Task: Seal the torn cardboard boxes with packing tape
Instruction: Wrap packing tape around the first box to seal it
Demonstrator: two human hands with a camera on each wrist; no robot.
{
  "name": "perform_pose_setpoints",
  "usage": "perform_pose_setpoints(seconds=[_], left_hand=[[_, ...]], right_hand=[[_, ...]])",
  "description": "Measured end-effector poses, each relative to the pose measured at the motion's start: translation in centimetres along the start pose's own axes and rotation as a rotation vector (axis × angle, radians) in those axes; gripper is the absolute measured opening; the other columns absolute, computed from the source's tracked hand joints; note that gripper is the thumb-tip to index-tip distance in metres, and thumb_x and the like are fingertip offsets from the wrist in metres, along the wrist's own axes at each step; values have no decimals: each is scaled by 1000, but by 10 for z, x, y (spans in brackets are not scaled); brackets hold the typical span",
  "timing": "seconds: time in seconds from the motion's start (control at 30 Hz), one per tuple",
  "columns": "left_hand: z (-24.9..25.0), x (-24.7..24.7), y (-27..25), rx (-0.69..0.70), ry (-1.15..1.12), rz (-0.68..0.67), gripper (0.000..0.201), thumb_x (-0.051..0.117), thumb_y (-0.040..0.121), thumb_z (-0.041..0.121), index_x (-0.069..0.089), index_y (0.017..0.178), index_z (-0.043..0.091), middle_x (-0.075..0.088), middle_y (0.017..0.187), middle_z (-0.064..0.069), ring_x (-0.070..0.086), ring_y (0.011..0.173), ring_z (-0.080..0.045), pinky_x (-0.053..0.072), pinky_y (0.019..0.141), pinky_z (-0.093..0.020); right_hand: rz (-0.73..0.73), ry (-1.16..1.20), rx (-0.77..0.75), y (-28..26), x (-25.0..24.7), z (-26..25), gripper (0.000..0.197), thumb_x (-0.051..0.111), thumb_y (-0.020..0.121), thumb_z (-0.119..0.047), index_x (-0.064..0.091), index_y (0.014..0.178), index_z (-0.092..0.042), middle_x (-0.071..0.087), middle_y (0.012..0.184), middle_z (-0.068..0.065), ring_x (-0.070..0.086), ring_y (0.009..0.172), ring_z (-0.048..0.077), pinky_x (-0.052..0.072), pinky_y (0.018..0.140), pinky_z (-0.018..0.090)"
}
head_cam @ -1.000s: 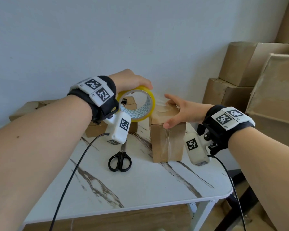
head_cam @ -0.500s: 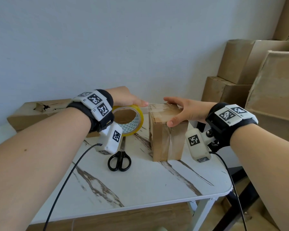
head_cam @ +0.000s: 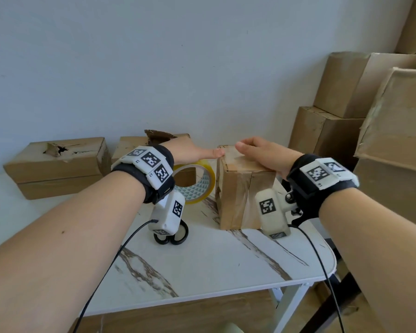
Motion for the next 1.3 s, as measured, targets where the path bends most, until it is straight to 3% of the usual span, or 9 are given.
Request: perform_pose_setpoints(seconds=[0.07, 0.17, 0.37, 0.5, 0.7, 0.9, 1.03, 1.13, 1.3], left_hand=[[-2, 2, 0, -5, 3, -14, 93, 38, 72, 82, 63, 105, -1, 66, 97, -16, 63, 85, -24, 39, 63, -27], [-5, 4, -2, -14, -27, -12, 76, 36, 72, 83, 57, 72, 9, 54, 69, -6, 53, 62, -16, 41, 61, -26], [-1, 10, -7, -4, -65, -25, 98, 30, 68, 87, 58, 117, 7, 55, 126, -15, 55, 103, -25, 42, 85, -32], [0, 6, -12, -1, -56, -23, 99, 35, 74, 82, 55, 124, -1, 56, 129, -19, 58, 107, -28, 41, 78, -29], [15, -2, -22, 89, -128, 19, 69, 42, 90, 60, 50, 130, 4, 55, 131, -11, 54, 116, -25, 34, 71, -23], [7, -5, -25, 57, -115, 29, 69, 44, 85, 67, 57, 119, 8, 58, 86, 4, 57, 75, -11, 37, 54, -20], [-15, -10, -14, -18, -343, 3, 87, 51, 77, 72, 47, 136, 7, 53, 132, -11, 55, 109, -24, 44, 89, -33], [-22, -23, -15, -8, -669, 41, 71, 65, 73, 60, 54, 130, 19, 57, 129, -5, 57, 112, -24, 46, 88, -33], [-18, -34, -16, 35, -846, 25, 50, 70, 77, 45, 62, 119, 19, 67, 109, -5, 66, 94, -19, 54, 75, -30]], right_hand=[[104, 44, 11, 8, -2, 0, 36, 46, 98, -33, 50, 129, -15, 55, 126, 5, 52, 112, 20, 40, 102, 31], [90, 69, 28, 15, 1, 6, 31, 39, 101, -24, 54, 128, -18, 55, 130, 8, 52, 119, 26, 39, 105, 36], [223, -57, 91, 11, -21, 14, 40, 33, 101, -11, 50, 136, -19, 48, 141, 3, 44, 129, 23, 34, 107, 28], [314, -164, 67, 5, -40, 10, 47, 39, 95, -1, 48, 137, -17, 49, 141, 4, 44, 130, 22, 34, 105, 28], [-146, -534, -96, -10, 3, -47, 88, 68, 77, -52, 25, 149, -26, 29, 153, -6, 28, 140, 15, 21, 116, 36], [-290, -694, -77, -9, 33, -48, 108, 80, 70, -29, 9, 152, -28, 22, 154, -3, 25, 140, 19, 28, 112, 34], [-238, -523, -109, -6, 24, -43, 109, 84, 64, -18, 18, 149, -32, 34, 147, -1, 42, 129, 22, 41, 105, 37], [-146, -227, -153, -5, 7, -44, 107, 84, 61, -6, 23, 143, -37, 38, 138, 3, 50, 117, 23, 49, 94, 33], [-107, -85, -109, -2, 8, -27, 120, 88, 56, -10, 15, 147, -35, 29, 149, 8, 41, 130, 24, 40, 107, 41]])
Point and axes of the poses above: each hand's wrist, its own y-axis towards the middle knuckle, its own x-axis out of the palm, z = x × y, the point moved 8 cm from there along y, towards the middle knuckle
